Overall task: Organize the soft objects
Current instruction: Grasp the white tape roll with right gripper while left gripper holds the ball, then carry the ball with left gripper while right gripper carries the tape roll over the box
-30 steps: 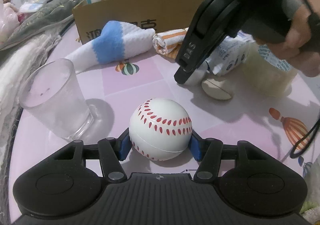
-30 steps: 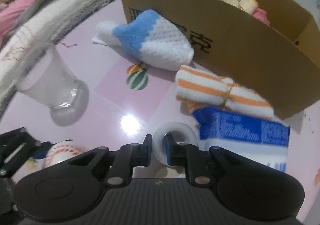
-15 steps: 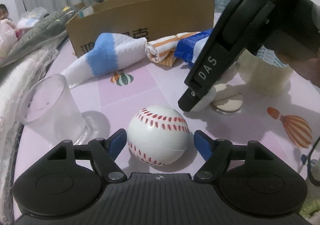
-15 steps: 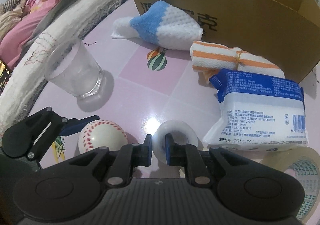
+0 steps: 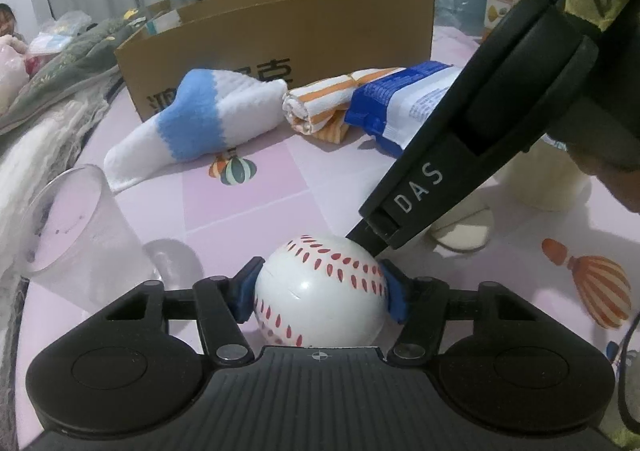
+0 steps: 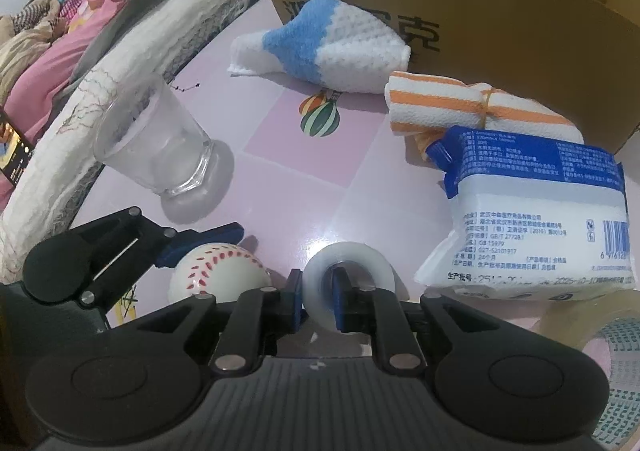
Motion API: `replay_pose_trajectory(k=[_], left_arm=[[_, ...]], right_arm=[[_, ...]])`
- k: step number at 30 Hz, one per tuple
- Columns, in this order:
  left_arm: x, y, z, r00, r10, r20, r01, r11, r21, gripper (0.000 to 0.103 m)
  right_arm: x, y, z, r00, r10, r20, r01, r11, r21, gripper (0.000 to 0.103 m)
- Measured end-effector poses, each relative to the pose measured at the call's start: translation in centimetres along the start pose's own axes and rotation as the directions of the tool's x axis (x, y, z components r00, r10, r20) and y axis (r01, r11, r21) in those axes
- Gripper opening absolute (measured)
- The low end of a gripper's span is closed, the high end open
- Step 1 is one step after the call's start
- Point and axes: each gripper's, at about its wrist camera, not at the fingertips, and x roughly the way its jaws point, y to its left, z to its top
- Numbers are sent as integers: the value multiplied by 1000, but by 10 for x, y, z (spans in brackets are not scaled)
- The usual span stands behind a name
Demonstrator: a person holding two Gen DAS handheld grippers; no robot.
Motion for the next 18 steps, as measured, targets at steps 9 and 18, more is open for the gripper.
replay_pose_trajectory(k=[9, 18], left_arm=[[-26, -8, 13, 998, 27, 50, -29, 999, 25, 59], [-94, -11, 53, 984, 99, 150, -106, 994, 40, 59]], right_arm=[[-29, 2, -8, 995, 35, 93, -37, 999, 20, 1], [-102, 17, 1, 961, 91, 262, -83, 996, -45, 1]])
